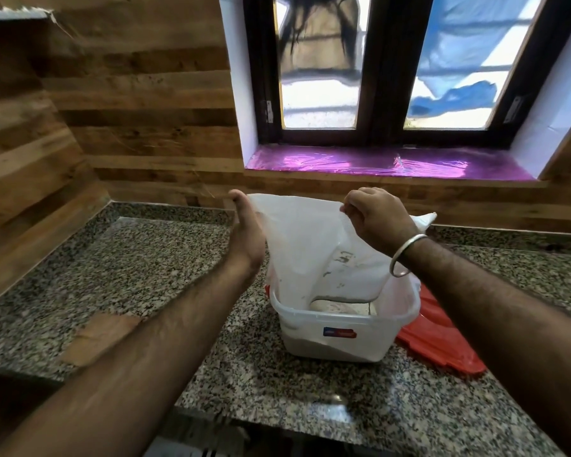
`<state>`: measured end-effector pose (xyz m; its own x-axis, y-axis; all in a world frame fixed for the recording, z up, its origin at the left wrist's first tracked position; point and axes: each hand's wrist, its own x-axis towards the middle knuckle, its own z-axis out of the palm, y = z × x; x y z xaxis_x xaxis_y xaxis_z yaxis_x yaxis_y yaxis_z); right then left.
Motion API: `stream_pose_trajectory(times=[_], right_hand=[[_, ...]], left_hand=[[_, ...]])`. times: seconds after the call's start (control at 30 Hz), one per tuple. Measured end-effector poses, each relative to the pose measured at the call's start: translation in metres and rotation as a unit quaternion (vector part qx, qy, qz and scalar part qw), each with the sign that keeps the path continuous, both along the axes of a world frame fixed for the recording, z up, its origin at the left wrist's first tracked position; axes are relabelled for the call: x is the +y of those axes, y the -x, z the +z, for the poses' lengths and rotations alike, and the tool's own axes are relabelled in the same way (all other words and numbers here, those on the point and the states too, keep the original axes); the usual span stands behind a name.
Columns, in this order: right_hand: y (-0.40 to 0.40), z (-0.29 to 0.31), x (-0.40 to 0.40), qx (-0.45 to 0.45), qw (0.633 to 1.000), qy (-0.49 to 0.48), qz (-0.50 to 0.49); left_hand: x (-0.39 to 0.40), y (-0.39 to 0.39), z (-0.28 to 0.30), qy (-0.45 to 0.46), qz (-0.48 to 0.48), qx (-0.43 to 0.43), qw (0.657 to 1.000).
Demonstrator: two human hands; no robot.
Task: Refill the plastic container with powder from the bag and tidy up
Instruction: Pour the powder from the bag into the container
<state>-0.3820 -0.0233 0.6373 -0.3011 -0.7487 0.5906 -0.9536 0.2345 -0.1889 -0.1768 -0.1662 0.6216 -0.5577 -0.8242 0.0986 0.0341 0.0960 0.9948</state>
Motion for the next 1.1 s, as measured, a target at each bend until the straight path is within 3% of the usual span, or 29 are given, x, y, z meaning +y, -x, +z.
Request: stream_pose_trajectory(times=[0.03, 0.07, 0.13, 0.17, 0.2, 0.23, 0.33, 0.47, 0.6, 0.7, 0.87, 1.1], right_hand=[[0.0, 0.0, 0.001, 0.003, 1.0, -0.002, 0.0], [0.0, 0.0, 0.001, 0.008, 1.0, -0.003, 0.004], [0.001, 0.0, 0.002, 0.022, 1.0, -0.015, 0.016], [0.0, 0.0, 0.001, 0.026, 0.999, -0.024, 0.021], [0.0, 0.0, 0.0, 0.028, 0.999, -0.029, 0.026], [-0.001, 0.0, 0.0, 0.028, 0.999, -0.03, 0.032], [-0.003, 0.003, 0.005, 0.02, 0.999, -0.005, 0.039], [-0.014, -0.007, 0.025, 0.062, 0.995, 0.07, -0.037], [-0.023, -0.028, 0.041, 0.057, 0.995, -0.085, 0.002], [-0.021, -0.033, 0.047, 0.082, 0.994, -0.068, -0.008], [-0.019, -0.045, 0.051, 0.221, 0.959, -0.172, 0.039], [-0.016, -0.051, 0.054, 0.206, 0.96, -0.155, 0.11]], left_hand=[[-0.001, -0.002, 0.002, 0.111, 0.05, -0.028, 0.992], [-0.004, -0.002, 0.005, 0.252, 0.086, -0.069, 0.961], [-0.011, 0.002, 0.014, 0.51, 0.07, -0.179, 0.838], [-0.016, 0.008, 0.016, 0.583, 0.034, -0.249, 0.773], [-0.022, 0.015, 0.016, 0.618, 0.003, -0.304, 0.725], [-0.023, 0.021, 0.019, 0.626, -0.016, -0.337, 0.703], [-0.03, 0.033, 0.016, 0.693, -0.021, -0.292, 0.658], [-0.045, 0.037, 0.014, 0.735, -0.033, -0.212, 0.643], [-0.05, 0.04, 0.021, 0.73, -0.055, -0.196, 0.652], [-0.052, 0.042, 0.026, 0.728, -0.07, -0.184, 0.657], [-0.06, 0.049, 0.039, 0.714, -0.079, -0.177, 0.672], [-0.065, 0.051, 0.041, 0.699, -0.111, -0.179, 0.683]])
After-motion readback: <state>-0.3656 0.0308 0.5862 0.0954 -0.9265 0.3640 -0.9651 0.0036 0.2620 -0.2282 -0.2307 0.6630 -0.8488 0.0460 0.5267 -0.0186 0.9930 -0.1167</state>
